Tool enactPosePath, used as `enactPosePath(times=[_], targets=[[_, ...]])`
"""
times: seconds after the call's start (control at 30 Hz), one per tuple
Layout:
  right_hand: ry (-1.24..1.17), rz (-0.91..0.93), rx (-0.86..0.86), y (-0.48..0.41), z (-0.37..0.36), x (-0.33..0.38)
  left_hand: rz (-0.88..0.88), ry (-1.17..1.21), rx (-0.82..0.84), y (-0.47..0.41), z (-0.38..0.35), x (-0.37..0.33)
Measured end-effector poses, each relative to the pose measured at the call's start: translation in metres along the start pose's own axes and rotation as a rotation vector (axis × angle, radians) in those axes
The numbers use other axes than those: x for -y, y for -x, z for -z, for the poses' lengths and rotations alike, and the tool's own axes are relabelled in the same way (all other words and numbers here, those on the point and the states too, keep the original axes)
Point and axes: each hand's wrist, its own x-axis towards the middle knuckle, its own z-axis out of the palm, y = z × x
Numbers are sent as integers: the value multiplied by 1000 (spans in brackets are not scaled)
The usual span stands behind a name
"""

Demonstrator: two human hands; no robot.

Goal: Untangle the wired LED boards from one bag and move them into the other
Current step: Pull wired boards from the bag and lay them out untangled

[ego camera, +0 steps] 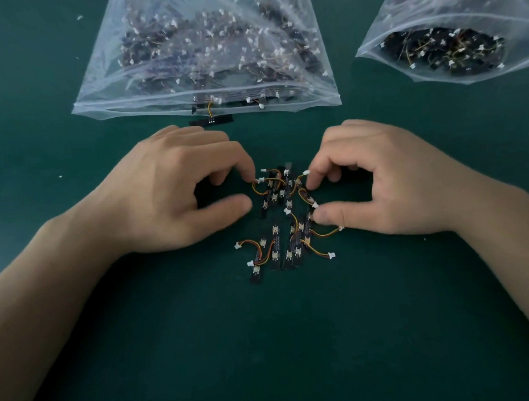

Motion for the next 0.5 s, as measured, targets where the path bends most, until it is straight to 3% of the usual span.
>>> enactPosePath(times=[0.1,0.2,0.3,0.5], targets=[[-46,3,26,2,4,-2,-27,67,88,2,7,3],[12,8,103,2,7,0,-15,-26,139,4,8,1],[128,4,136,2,4,3,-3,-70,124,4,4,-1],[122,-8,63,1,-1,4,-2,-4,52,2,-2,0]])
